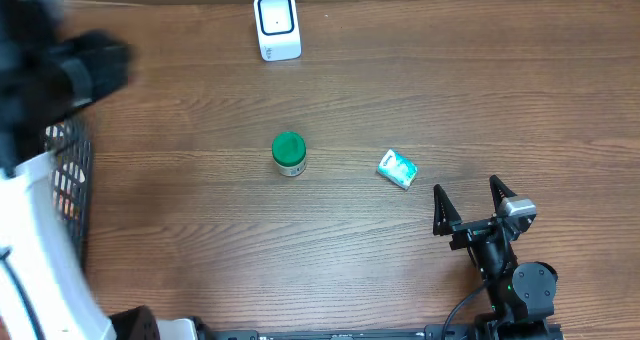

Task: Scan the item barcode
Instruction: 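Drop the mint-green packet on the table right of the jar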

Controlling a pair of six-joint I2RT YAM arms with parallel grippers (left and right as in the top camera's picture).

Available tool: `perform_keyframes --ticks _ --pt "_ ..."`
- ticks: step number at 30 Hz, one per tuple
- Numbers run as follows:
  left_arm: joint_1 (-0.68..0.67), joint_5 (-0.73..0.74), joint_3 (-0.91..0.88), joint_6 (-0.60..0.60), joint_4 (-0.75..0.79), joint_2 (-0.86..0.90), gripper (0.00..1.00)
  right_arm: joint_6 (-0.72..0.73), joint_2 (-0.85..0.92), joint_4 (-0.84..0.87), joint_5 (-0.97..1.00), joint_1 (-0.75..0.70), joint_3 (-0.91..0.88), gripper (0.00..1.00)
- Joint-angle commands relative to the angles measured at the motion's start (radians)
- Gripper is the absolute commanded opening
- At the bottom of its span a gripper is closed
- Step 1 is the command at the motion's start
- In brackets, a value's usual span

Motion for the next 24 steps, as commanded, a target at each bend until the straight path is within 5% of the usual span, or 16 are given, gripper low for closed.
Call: perform_keyframes --ticks 1,6,11,15,24 --pt "0.215 0.003 0.004 -0.008 -0.035 0.002 0.66 0.003 -0.010 0.005 -0.002 -0.002 -0.010 1.00" --pt "0.455 0.032 -0.051 -0.071 -0.039 0.031 0.72 0.003 -0.010 0.005 -0.002 -0.002 -0.010 1.00" --pt "0.557 0.037 -0.133 -0.076 0.000 0.076 0.75 0.003 -0.010 0.005 -0.002 -0.002 -0.010 1.00" --pt "0.609 0.056 -0.203 -0.092 0.015 0.133 0.91 0.003 -0.010 0.005 -0.002 -0.002 -0.010 1.00" --pt "0.654 0.057 -0.301 0.000 0.057 0.293 0.85 0.003 -0.010 0.005 -0.002 -0.002 -0.010 1.00"
